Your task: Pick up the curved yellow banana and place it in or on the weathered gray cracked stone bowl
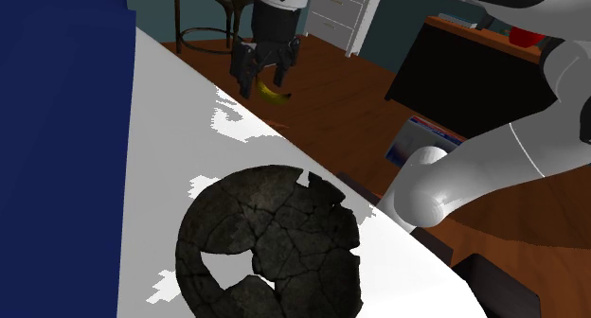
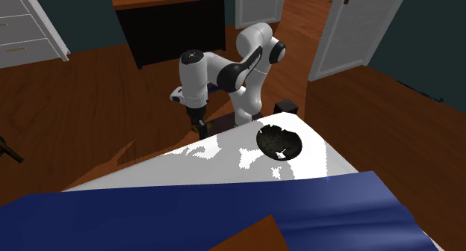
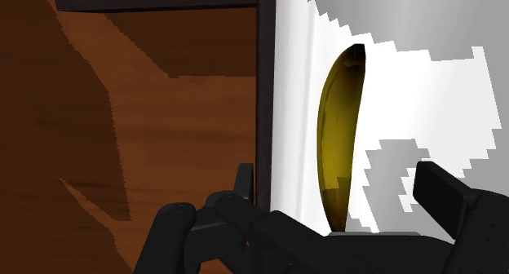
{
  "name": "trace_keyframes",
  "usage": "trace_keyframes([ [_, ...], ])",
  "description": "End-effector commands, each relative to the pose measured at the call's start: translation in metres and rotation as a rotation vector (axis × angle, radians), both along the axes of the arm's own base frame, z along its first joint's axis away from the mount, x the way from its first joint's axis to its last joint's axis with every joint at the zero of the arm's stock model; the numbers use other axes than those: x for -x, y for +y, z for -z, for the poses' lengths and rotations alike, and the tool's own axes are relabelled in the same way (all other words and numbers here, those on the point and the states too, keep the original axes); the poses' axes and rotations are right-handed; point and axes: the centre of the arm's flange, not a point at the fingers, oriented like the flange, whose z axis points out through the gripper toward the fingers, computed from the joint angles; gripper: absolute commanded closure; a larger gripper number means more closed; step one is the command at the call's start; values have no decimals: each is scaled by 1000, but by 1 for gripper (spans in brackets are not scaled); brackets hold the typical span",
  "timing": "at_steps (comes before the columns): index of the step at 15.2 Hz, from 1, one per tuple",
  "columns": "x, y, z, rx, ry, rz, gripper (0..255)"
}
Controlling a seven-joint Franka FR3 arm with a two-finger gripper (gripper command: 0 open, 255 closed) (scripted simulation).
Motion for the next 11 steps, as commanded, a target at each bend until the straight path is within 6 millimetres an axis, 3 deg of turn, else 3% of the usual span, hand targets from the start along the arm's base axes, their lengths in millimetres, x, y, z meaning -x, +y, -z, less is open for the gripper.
trace_keyframes([
  [1, 0, 0, 1, 0, 0, 0, 0],
  [4, 0, 0, 0, 0, 0, 0, 0],
  [5, 0, 0, 0, 0, 0, 0, 255],
  [11, 0, -1, 1, 0, 0, 0, 255],
])
